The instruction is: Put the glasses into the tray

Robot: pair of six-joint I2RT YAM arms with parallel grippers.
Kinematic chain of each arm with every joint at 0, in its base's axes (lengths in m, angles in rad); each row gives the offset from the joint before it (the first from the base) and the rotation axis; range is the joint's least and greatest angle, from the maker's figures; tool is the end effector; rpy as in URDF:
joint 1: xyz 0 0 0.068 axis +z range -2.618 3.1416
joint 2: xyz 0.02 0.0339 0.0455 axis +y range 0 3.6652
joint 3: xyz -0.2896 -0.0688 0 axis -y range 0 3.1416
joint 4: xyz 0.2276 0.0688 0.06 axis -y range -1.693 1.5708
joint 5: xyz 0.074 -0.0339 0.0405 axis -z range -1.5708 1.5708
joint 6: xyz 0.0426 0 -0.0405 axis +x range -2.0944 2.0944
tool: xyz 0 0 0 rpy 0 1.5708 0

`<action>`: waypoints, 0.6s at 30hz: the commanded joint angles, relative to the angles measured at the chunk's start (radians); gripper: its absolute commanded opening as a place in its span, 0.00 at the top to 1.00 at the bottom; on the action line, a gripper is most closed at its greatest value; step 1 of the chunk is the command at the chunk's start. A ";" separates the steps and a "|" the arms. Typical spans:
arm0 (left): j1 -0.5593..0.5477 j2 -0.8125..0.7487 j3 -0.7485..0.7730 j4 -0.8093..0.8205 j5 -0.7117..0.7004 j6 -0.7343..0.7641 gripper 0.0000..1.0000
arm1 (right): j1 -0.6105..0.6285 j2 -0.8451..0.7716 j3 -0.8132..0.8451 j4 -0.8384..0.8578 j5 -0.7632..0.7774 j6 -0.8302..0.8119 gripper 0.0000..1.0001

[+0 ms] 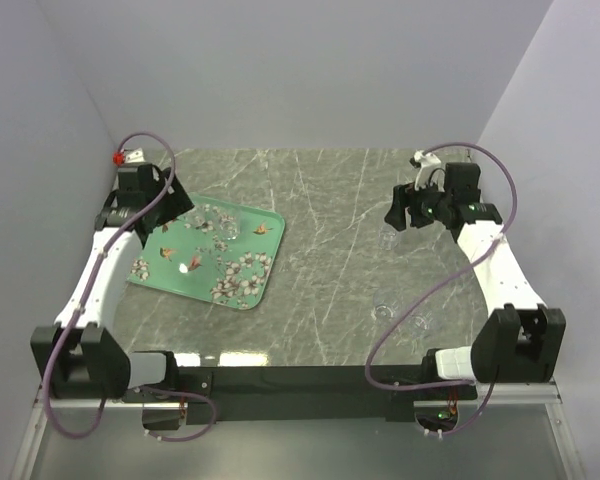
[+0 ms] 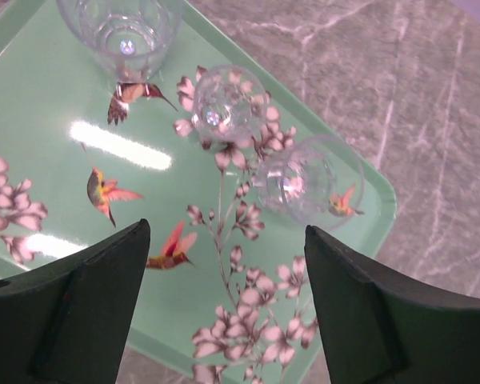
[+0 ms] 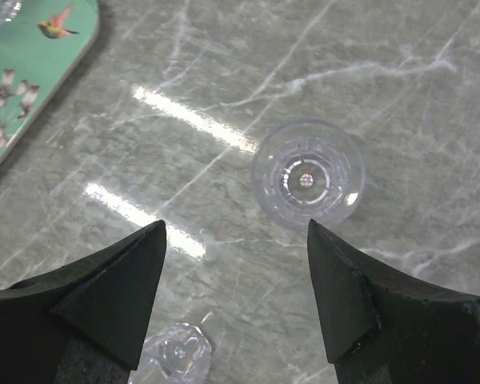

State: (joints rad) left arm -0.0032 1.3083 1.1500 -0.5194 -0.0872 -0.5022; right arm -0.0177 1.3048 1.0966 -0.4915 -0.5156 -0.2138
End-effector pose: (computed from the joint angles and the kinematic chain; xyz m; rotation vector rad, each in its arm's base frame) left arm 0.2698 0.0028 0.3435 -0.6013 2.1695 -0.1744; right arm 0.2643 0.0163 0.3331 -0.4808 2.1487 0.4549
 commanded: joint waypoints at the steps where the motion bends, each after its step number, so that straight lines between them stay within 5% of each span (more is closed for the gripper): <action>1: 0.002 -0.127 -0.051 0.018 0.050 0.025 0.16 | -0.004 0.066 0.091 -0.056 0.081 0.007 0.23; 8: 0.002 -0.343 -0.180 0.033 0.029 0.007 0.05 | -0.007 0.256 0.223 -0.166 0.132 0.047 0.30; 18: 0.002 -0.555 -0.311 -0.008 0.018 -0.033 0.03 | -0.018 0.386 0.282 -0.193 0.204 0.073 0.42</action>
State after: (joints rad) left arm -0.0032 0.7975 0.8639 -0.5232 -0.0662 -0.5144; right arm -0.0246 1.6833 1.3262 -0.6674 -0.3550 -0.1555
